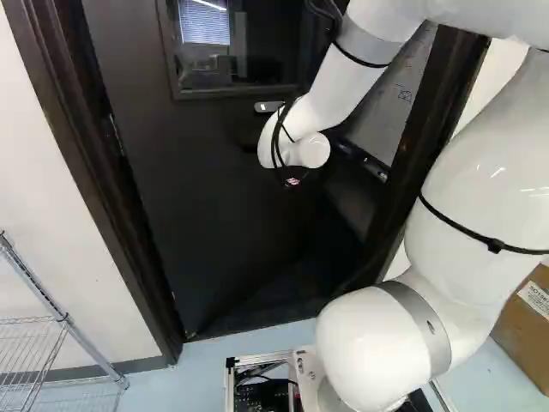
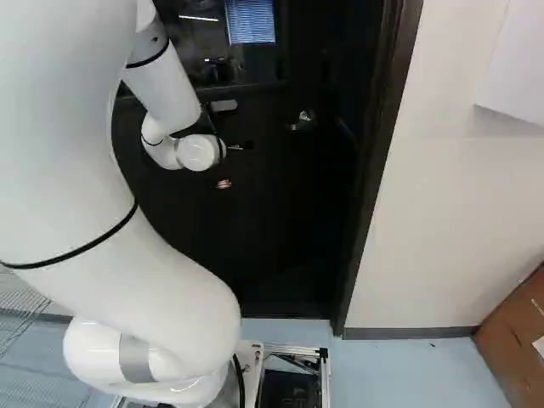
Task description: Open the door and move inside
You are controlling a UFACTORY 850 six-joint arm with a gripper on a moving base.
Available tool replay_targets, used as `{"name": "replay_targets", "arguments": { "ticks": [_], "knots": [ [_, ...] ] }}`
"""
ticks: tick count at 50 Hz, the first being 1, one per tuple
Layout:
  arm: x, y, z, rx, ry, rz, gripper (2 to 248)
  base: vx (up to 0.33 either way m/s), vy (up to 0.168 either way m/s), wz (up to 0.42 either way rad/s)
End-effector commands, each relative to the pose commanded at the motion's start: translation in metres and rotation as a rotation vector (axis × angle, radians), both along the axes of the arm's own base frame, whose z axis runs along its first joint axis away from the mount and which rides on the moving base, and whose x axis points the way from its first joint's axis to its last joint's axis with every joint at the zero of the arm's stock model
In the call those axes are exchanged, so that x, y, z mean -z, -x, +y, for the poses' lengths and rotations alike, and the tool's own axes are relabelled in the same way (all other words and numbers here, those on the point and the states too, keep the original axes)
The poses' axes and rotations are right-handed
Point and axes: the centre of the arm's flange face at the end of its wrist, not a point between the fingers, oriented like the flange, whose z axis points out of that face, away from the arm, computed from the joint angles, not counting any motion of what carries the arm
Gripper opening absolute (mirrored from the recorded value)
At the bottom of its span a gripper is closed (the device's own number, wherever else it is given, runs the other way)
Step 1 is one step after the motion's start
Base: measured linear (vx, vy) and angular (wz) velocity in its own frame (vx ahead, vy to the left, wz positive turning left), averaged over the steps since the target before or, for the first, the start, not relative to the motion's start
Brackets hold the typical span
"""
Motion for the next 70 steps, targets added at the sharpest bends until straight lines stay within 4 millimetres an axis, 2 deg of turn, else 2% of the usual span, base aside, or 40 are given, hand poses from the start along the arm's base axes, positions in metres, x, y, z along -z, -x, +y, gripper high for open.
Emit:
{"name": "replay_targets", "arguments": {
  "ticks": [20,70],
  "knots": [
    [0.000,-0.031,0.019,-0.027,-0.001,-0.003,247,-0.004,-0.003,0.000],
    [0.004,-0.089,0.073,-0.205,0.079,-0.039,247,0.000,0.000,0.000]
  ]
}}
